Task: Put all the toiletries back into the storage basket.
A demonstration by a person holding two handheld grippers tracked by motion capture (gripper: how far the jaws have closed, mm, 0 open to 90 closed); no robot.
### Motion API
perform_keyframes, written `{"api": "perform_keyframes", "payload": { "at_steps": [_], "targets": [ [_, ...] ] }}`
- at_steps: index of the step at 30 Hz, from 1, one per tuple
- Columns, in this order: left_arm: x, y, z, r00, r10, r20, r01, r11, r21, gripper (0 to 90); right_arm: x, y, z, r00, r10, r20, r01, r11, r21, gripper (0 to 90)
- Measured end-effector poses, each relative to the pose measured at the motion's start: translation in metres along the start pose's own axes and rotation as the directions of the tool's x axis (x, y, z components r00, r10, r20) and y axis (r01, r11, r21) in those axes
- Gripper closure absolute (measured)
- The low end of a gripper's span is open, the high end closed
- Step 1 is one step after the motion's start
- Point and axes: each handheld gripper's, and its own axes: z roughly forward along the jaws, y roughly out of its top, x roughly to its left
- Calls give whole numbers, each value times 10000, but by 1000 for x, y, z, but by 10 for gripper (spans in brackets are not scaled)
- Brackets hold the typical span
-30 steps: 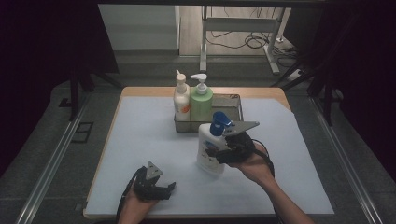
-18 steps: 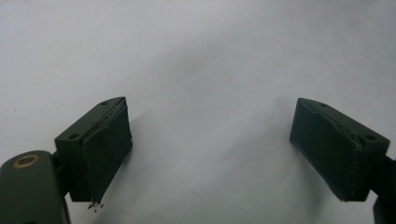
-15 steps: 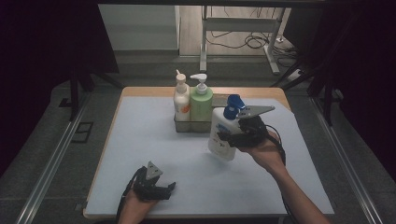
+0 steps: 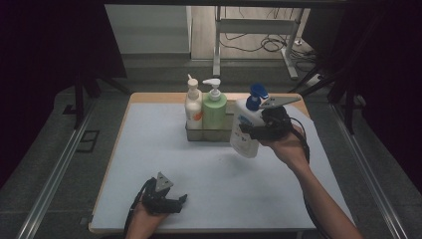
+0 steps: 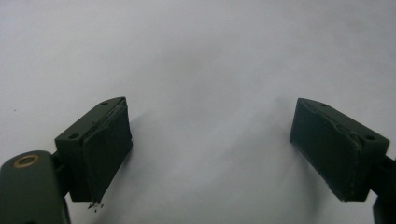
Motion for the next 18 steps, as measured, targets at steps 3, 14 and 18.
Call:
{"api": "perform_keyframes", "payload": {
  "at_steps": [3, 14, 18],
  "targets": [
    [0, 0, 0, 10000, -34, -1, 34, 10000, 1, 124, -5, 5, 1, 9999, 105, 112, -105, 9999, -17, 400],
    [0, 0, 0, 10000, 0, -3, 0, 10000, 2, 124, -21, 27, 8, 9966, 478, 672, -470, 9988, -137, 402],
    [0, 0, 0, 10000, -4, 0, 4, 10000, 2, 124, -25, 33, 12, 9947, 639, 810, -625, 9978, -202, 402]
  ]
}}
